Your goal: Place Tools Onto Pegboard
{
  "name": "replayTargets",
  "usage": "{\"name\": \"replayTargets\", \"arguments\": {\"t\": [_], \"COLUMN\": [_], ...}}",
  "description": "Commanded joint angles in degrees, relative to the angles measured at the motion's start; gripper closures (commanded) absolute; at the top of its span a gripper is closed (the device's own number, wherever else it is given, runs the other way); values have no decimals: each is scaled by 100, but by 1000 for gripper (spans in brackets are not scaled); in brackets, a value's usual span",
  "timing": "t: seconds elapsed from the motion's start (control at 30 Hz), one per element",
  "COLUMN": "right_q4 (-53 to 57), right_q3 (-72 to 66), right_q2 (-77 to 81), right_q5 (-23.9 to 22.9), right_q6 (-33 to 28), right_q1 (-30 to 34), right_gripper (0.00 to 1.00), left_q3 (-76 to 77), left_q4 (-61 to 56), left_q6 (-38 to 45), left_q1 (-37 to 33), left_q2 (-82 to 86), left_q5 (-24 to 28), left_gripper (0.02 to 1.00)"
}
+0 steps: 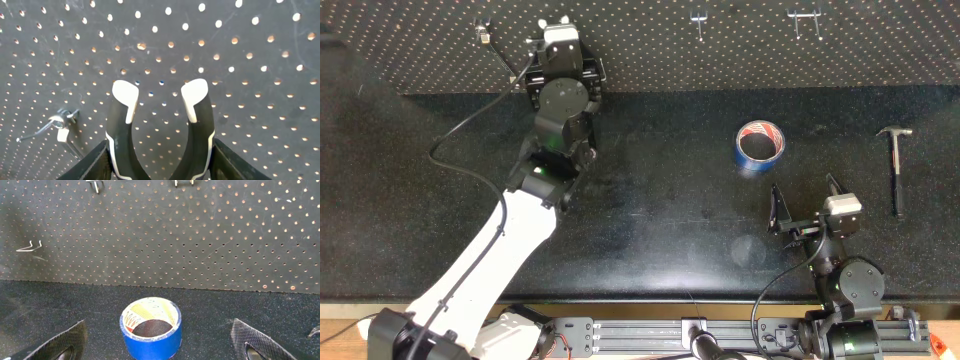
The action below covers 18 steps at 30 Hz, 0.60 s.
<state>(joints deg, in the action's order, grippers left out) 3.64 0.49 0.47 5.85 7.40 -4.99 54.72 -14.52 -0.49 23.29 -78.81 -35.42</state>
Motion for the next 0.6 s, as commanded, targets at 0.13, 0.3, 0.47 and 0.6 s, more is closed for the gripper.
{"name": "replayTargets", "arguments": {"t": [0.13,0.3,0.47,0.6], "right_q4": [20,20,20,20], "right_q3": [-26,-26,-26,-26], "right_q2": [-42,-42,-42,-42], "right_q5": [-52,-52,-52,-52], "right_q6": [-59,-59,-59,-59], "right_q1": [-35,-35,-35,-35], "right_gripper": [58,58,58,58], "left_q3": [79,-166,-1187,-1316], "left_q4": [-680,428,-1257,-2474], "left_q6": [140,74,76,79], "left_q1": [-2,-4,-9,-9], "left_q2": [96,1161,1360,627], "left_q5": [13,317,699,723], "left_gripper": [991,991,989,991]}}
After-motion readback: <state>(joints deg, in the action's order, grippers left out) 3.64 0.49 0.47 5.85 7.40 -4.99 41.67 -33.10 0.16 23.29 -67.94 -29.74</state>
